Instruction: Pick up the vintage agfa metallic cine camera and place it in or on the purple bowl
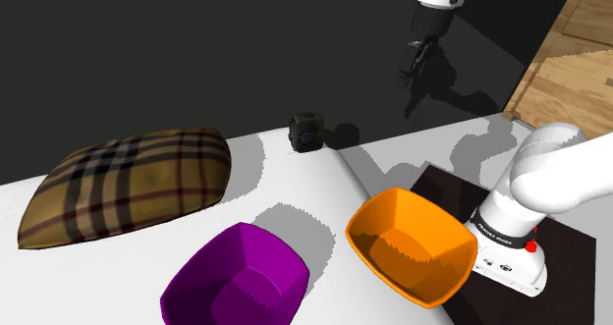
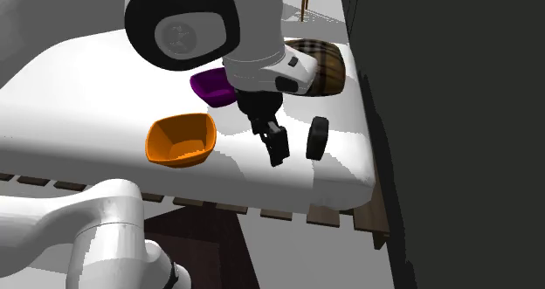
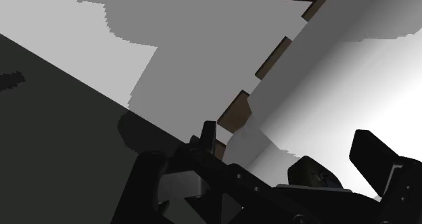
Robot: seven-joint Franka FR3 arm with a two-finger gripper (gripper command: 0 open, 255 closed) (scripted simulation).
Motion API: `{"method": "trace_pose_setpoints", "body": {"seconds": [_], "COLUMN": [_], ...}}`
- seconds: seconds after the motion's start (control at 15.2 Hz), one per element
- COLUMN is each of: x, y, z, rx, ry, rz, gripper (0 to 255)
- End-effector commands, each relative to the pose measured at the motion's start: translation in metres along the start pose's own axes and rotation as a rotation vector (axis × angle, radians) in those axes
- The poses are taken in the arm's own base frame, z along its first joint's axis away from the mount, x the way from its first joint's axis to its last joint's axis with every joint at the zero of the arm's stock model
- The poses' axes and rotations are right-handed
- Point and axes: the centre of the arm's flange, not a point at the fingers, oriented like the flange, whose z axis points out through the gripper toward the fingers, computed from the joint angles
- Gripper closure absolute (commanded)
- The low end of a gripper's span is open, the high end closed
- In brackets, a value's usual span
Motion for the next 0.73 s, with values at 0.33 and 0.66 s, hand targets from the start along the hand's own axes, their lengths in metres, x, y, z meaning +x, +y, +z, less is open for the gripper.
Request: {"method": "trace_pose_setpoints", "body": {"seconds": [0.33,0.66], "x": [0.064,0.124], "y": [-0.008,-0.027], "z": [0.032,0.067], "rx": [0.024,0.049], "ry": [-0.046,-0.093], "rz": [-0.154,-0.307], "gripper": [0,0]}}
